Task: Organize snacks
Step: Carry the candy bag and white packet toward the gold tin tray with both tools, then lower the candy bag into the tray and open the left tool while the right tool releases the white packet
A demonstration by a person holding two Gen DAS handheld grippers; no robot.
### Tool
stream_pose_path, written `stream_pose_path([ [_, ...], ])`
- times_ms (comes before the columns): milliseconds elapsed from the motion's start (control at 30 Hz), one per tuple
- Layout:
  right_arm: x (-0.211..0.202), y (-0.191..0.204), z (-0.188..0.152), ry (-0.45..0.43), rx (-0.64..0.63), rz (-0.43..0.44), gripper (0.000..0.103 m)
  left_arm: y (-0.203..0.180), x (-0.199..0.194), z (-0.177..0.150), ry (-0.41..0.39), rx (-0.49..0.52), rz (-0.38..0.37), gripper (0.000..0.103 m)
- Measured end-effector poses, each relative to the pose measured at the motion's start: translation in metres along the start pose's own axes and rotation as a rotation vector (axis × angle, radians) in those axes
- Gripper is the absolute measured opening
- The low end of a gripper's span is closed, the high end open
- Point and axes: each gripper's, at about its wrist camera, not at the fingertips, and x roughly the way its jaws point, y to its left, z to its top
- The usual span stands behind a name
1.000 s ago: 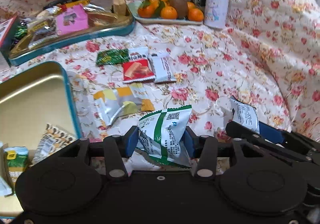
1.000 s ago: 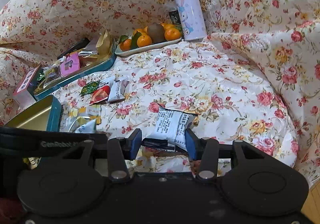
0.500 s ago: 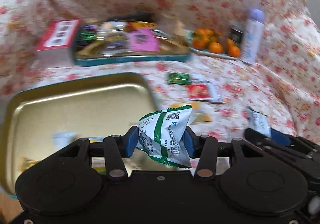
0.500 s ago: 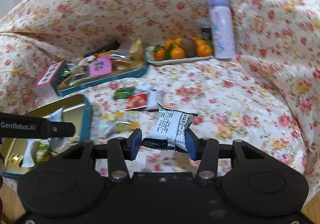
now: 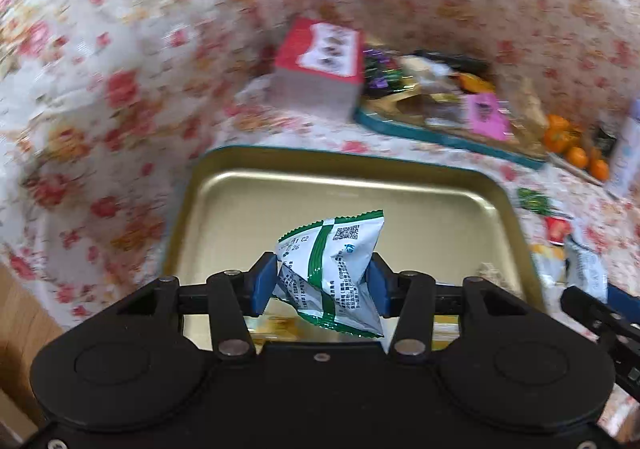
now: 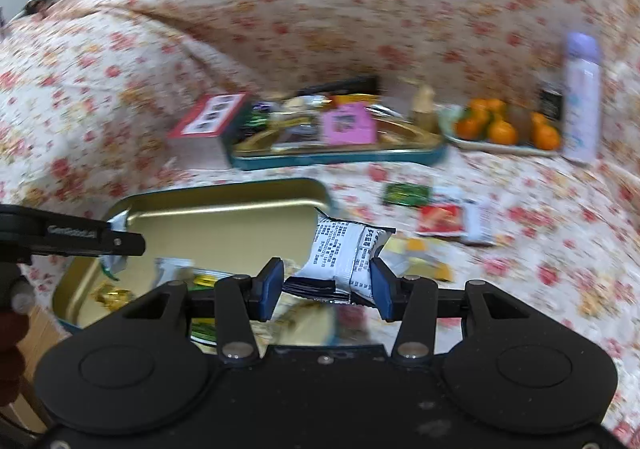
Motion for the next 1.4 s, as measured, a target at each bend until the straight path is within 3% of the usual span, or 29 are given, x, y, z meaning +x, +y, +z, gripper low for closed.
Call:
stream_pose_path([
  [167, 0.017, 0.031, 0.009, 0.024, -0.03, 0.061, 0.049, 0.019, 0.006, -0.001, -0.003, -0.016, 0.05, 0.055],
  [500, 0.05, 0.073, 0.018, 0.058, -0.085, 0.105, 0.049, 0.036, 0.001, -0.001, -0.026, -0.034, 0.013, 0.056],
  [933, 0.08, 0.094, 0.024, 0.083, -0.094, 0.129, 0.049, 0.047, -0.006, 0.001, -0.043, -0.083, 0.027, 0.056],
  [1400, 0.115, 0.104, 0.036, 0.108, -0.143, 0.095, 0.05, 0.048, -0.001, 0.002, 0.007, -0.093, 0.052, 0.055],
])
